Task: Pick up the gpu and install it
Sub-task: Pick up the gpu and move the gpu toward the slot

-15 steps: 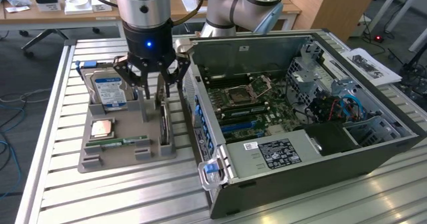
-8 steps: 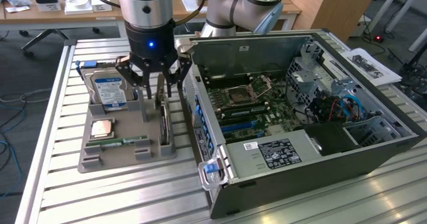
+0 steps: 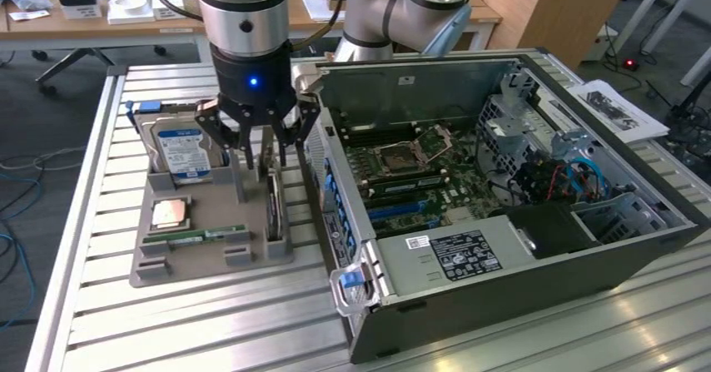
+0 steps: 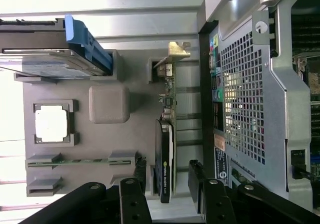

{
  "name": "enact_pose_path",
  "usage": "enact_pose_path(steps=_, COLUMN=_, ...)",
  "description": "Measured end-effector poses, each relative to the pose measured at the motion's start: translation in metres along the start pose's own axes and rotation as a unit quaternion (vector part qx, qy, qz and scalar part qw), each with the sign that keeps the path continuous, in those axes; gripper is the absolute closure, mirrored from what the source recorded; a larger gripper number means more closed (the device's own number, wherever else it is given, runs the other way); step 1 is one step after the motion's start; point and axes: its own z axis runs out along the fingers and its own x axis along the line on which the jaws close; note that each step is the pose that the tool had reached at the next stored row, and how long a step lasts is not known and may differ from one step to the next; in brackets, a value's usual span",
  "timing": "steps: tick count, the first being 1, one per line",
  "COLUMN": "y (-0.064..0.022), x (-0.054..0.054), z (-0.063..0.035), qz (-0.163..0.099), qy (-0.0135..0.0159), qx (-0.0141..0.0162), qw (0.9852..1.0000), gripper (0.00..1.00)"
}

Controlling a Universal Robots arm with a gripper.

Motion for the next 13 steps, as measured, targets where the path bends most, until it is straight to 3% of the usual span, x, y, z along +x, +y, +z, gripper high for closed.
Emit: enact_pose_path(steps=13, y=-0.0003, x=0.0002, z=0.0062, qz=0.000, qy=0.0000, qx=-0.0001, qw=1.0000, gripper=0.53)
